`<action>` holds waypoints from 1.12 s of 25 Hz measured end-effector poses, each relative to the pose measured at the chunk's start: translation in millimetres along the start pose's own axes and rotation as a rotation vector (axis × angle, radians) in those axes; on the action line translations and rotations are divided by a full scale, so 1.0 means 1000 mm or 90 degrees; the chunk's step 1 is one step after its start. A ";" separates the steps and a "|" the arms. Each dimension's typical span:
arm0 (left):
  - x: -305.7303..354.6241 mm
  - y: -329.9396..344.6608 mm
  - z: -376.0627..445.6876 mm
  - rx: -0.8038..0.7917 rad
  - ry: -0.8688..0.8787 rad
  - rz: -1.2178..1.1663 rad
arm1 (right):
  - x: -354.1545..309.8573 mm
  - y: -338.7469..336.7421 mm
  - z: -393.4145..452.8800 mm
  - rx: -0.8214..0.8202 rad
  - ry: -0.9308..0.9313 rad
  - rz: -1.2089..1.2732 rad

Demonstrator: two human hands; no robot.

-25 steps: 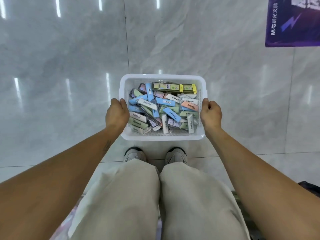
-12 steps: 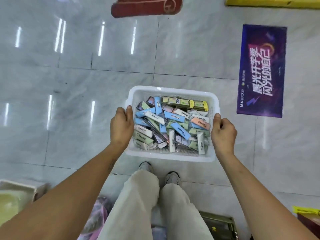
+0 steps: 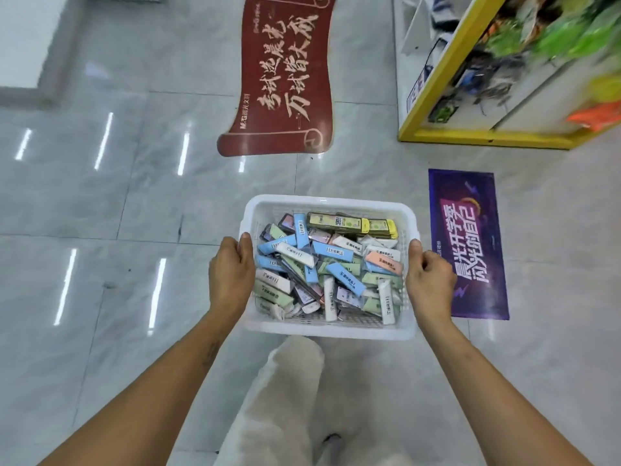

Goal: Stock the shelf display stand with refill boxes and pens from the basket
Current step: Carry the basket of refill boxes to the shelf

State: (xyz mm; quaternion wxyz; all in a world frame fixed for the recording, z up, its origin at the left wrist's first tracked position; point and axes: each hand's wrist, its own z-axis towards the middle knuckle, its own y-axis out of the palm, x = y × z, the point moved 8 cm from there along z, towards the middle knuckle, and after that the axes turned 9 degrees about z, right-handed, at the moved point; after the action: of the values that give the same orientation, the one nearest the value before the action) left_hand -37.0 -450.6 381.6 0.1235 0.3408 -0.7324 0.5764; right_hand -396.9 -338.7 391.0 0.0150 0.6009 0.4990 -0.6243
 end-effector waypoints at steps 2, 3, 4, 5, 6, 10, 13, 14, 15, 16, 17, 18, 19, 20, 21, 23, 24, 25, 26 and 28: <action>0.044 -0.012 0.049 -0.007 0.020 -0.008 | -0.042 0.010 0.035 0.011 0.010 0.018; 0.063 -0.018 0.072 -0.004 0.030 -0.009 | -0.061 0.016 0.051 0.014 0.010 0.022; 0.080 -0.024 0.093 0.002 0.035 -0.006 | -0.080 0.022 0.068 0.016 0.007 0.019; 0.098 -0.029 0.118 0.004 0.035 -0.007 | -0.100 0.029 0.089 0.019 0.007 0.017; 0.116 -0.032 0.143 0.002 0.032 -0.014 | -0.121 0.036 0.111 0.022 0.006 0.020; 0.194 -0.036 0.250 0.000 0.042 -0.020 | -0.195 0.070 0.210 0.035 0.008 0.023; 0.252 -0.040 0.331 0.011 0.057 -0.017 | -0.246 0.102 0.286 0.036 0.001 0.015; 0.272 -0.041 0.363 0.012 0.052 -0.020 | -0.267 0.116 0.316 0.033 0.002 0.022; 0.291 -0.043 0.395 0.011 0.046 -0.024 | -0.287 0.129 0.344 0.029 0.005 0.030; 0.311 -0.046 0.426 0.011 0.044 -0.025 | -0.311 0.141 0.371 0.026 0.005 0.036; 0.330 -0.050 0.456 0.012 0.046 -0.027 | -0.334 0.153 0.397 0.024 0.006 0.042; 0.349 -0.054 0.488 0.011 0.048 -0.029 | -0.357 0.166 0.423 0.023 0.008 0.047; 0.367 -0.059 0.520 0.015 0.054 -0.032 | -0.381 0.179 0.449 0.025 0.007 0.048; 0.384 -0.064 0.548 0.020 0.063 -0.031 | -0.402 0.189 0.470 0.030 0.003 0.044; 0.399 -0.068 0.575 0.020 0.068 -0.027 | -0.422 0.200 0.490 0.034 0.004 0.037; 0.432 -0.072 0.649 0.014 0.080 -0.020 | -0.461 0.234 0.540 0.048 0.012 0.045; 0.450 -0.075 0.687 0.013 0.095 -0.015 | -0.481 0.252 0.564 0.059 0.013 0.052; 0.469 -0.077 0.726 0.010 0.111 -0.012 | -0.500 0.269 0.587 0.071 0.018 0.059; 0.491 -0.079 0.764 0.004 0.127 -0.011 | -0.518 0.285 0.610 0.087 0.027 0.070; 0.532 -0.084 0.828 -0.002 0.162 0.003 | -0.553 0.308 0.650 0.117 0.043 0.076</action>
State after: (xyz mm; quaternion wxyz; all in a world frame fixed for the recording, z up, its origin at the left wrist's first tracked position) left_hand -200.2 -1418.2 498.3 0.2148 0.2631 -0.7124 0.6141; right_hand -530.6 -1230.8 484.4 -0.0196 0.6490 0.4033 -0.6448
